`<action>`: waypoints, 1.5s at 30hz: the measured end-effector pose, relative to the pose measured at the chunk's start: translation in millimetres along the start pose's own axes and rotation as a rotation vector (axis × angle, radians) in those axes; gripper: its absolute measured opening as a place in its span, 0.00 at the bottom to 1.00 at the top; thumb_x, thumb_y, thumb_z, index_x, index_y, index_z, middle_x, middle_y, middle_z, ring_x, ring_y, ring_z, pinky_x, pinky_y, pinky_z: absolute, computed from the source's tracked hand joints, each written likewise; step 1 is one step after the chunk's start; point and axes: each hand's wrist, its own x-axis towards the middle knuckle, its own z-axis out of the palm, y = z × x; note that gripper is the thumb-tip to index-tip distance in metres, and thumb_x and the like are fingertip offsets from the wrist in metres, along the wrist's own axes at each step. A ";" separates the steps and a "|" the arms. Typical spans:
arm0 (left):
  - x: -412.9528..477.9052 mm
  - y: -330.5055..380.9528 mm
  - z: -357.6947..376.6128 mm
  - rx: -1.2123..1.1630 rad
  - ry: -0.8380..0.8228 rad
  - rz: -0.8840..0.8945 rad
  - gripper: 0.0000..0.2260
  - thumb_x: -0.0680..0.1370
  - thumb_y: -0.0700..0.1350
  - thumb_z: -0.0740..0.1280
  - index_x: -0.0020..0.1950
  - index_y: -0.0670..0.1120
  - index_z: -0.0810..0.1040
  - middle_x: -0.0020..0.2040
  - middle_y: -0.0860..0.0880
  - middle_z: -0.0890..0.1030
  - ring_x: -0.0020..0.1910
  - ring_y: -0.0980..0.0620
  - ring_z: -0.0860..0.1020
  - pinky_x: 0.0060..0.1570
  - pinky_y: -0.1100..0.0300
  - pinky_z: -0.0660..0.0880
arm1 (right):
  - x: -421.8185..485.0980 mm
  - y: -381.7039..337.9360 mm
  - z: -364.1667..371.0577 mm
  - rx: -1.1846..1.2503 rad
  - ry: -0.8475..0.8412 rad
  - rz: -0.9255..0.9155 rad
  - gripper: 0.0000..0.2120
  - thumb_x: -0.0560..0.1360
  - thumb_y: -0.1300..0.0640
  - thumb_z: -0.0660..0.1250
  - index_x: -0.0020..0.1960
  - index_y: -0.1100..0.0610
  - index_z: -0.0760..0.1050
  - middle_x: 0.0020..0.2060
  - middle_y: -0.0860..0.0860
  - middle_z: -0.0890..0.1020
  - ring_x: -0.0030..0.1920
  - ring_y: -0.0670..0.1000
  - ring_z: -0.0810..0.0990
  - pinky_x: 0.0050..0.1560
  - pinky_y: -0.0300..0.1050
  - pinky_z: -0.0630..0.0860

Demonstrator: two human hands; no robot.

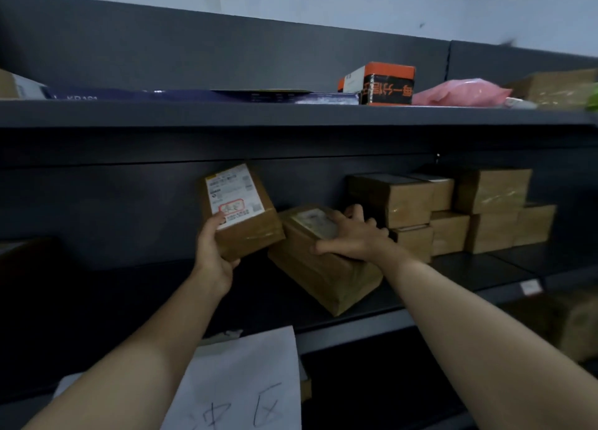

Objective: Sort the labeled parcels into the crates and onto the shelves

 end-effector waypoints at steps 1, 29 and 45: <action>-5.4 3.6 1.0 -0.027 -0.012 0.001 0.09 0.76 0.52 0.65 0.53 0.53 0.77 0.48 0.50 0.81 0.46 0.52 0.78 0.44 0.59 0.73 | -12.4 -0.8 -5.8 0.009 0.031 -0.001 0.45 0.64 0.27 0.64 0.75 0.36 0.50 0.73 0.50 0.53 0.70 0.66 0.59 0.64 0.64 0.60; -73.1 -138.7 124.6 0.154 -0.103 -0.229 0.19 0.71 0.54 0.69 0.61 0.52 0.76 0.53 0.47 0.80 0.48 0.49 0.78 0.45 0.56 0.75 | -126.1 195.3 -30.2 1.041 0.012 0.525 0.21 0.74 0.47 0.71 0.61 0.58 0.75 0.45 0.54 0.84 0.42 0.54 0.83 0.41 0.47 0.79; -105.0 -151.9 118.3 0.183 -0.116 -0.031 0.21 0.74 0.52 0.67 0.67 0.52 0.72 0.57 0.47 0.80 0.53 0.49 0.79 0.45 0.55 0.77 | -143.0 237.7 5.9 1.345 -0.217 0.378 0.17 0.72 0.48 0.71 0.58 0.53 0.76 0.50 0.54 0.85 0.52 0.56 0.82 0.63 0.56 0.73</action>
